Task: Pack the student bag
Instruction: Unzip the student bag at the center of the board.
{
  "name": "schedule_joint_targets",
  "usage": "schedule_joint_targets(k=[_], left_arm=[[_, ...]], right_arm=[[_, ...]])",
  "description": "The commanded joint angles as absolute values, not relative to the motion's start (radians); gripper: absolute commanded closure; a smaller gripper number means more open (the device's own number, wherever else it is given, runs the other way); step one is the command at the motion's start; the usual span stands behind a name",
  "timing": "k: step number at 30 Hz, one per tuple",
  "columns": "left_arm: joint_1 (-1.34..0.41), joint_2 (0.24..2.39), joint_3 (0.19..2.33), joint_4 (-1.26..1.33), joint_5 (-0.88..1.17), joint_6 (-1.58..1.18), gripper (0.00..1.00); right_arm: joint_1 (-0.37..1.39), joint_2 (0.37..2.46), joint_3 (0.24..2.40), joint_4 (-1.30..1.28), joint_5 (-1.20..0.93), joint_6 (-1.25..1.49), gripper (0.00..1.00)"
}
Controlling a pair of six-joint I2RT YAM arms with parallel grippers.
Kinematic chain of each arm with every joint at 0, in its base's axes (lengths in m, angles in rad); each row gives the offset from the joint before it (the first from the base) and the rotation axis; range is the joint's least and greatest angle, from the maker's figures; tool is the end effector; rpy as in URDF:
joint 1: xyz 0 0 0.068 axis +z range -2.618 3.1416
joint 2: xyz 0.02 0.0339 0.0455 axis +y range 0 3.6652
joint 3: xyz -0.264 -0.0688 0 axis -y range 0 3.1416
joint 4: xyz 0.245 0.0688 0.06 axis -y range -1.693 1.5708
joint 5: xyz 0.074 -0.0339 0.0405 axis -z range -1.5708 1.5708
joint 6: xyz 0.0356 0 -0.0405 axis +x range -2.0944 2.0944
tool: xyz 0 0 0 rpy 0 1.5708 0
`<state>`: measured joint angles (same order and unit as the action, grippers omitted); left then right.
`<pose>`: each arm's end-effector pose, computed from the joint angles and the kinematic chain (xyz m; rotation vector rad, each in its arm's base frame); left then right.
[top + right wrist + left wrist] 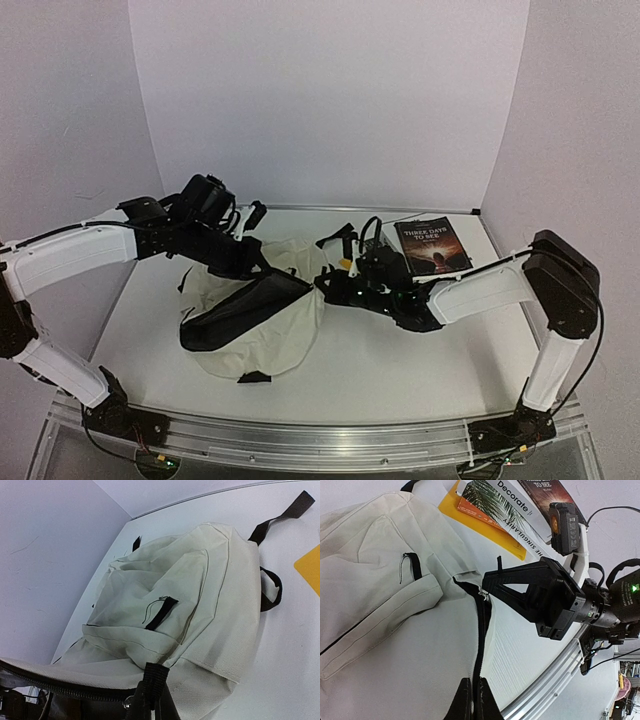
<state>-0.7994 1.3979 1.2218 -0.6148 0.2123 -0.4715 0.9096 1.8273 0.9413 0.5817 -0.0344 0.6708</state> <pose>0.2057 -0.2223 0.3124 0.5180 2.4577 -0.8273 0.2403 0.3109 0.1842 -0.2676 2.0153 1.0849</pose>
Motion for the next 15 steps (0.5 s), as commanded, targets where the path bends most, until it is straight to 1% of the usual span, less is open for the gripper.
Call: schedule_joint_targets(k=[1, 7, 10, 15], left_arm=[[-0.785, 1.315, 1.352, -0.624, 0.288, -0.399, 1.0], [-0.784, 1.281, 1.426, -0.745, 0.371, -0.337, 1.0], [-0.784, 1.26, 1.437, -0.767, 0.366, -0.331, 1.0], [-0.783, 1.253, 1.445, -0.763, 0.353, -0.329, 1.0]], right_arm=[[0.864, 1.838, 0.906, 0.484, 0.129, 0.702, 1.0], [0.85, 1.907, 0.975, 0.469, 0.211, 0.778, 1.0], [0.828, 1.938, 1.005, 0.469, 0.222, 0.795, 1.0], [0.814, 1.974, 1.059, 0.468, 0.195, 0.737, 1.0]])
